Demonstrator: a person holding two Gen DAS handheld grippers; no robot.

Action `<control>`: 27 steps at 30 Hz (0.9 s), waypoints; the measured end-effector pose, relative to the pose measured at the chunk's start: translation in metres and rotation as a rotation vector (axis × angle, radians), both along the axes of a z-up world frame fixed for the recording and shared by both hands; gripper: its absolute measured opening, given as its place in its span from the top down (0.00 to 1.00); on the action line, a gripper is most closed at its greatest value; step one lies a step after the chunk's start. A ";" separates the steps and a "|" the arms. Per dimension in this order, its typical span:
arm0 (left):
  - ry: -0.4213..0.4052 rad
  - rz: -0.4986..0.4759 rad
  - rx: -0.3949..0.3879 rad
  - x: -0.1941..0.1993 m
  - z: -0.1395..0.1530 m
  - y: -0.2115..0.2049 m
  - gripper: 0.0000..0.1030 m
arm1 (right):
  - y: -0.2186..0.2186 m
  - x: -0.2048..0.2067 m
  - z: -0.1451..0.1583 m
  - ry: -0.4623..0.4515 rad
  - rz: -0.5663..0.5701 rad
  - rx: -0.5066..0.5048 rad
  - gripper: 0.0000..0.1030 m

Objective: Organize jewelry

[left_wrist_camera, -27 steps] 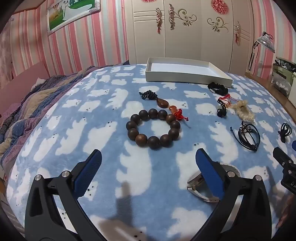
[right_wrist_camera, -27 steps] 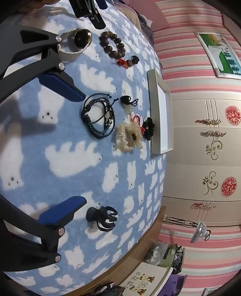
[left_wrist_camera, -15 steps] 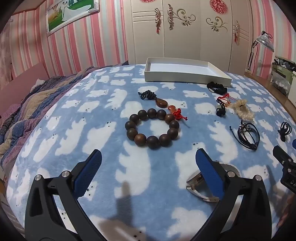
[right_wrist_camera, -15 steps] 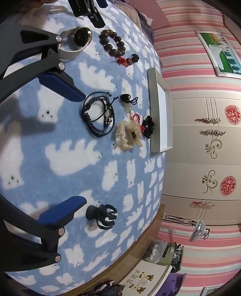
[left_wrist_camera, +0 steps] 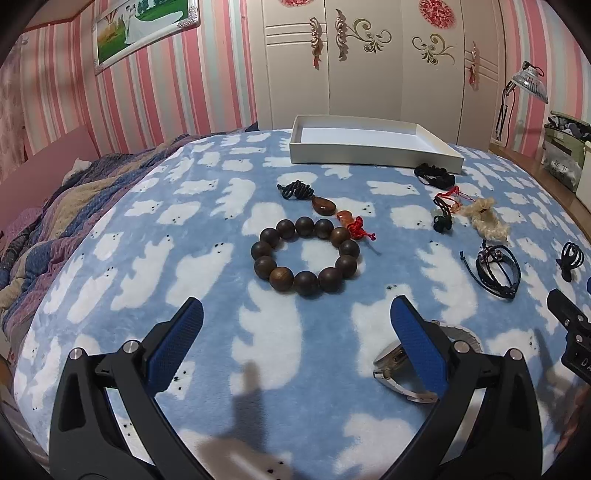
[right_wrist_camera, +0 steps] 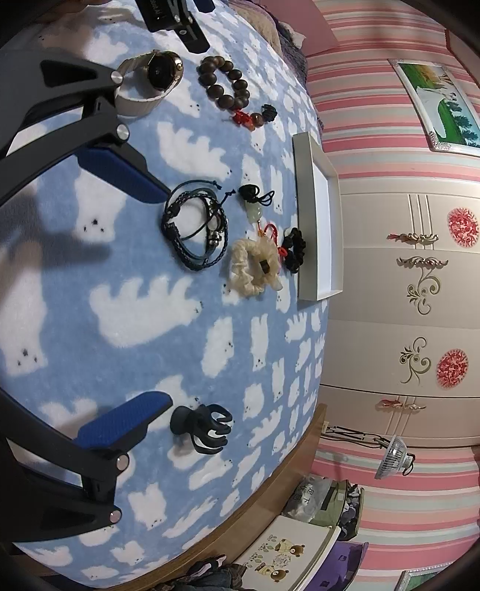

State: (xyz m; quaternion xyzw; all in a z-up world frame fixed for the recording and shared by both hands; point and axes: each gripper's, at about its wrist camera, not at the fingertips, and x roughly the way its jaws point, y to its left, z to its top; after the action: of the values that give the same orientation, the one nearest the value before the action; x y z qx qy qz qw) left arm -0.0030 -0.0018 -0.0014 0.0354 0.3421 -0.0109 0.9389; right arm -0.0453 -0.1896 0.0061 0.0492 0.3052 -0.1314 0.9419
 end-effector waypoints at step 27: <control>0.003 -0.004 -0.002 0.000 0.000 0.000 0.03 | 0.000 0.000 -0.002 0.002 -0.003 0.000 0.01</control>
State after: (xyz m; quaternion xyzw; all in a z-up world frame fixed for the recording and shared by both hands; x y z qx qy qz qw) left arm -0.0026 -0.0015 -0.0013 0.0350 0.3436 -0.0133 0.9384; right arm -0.0458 -0.1897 0.0042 0.0495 0.3061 -0.1328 0.9414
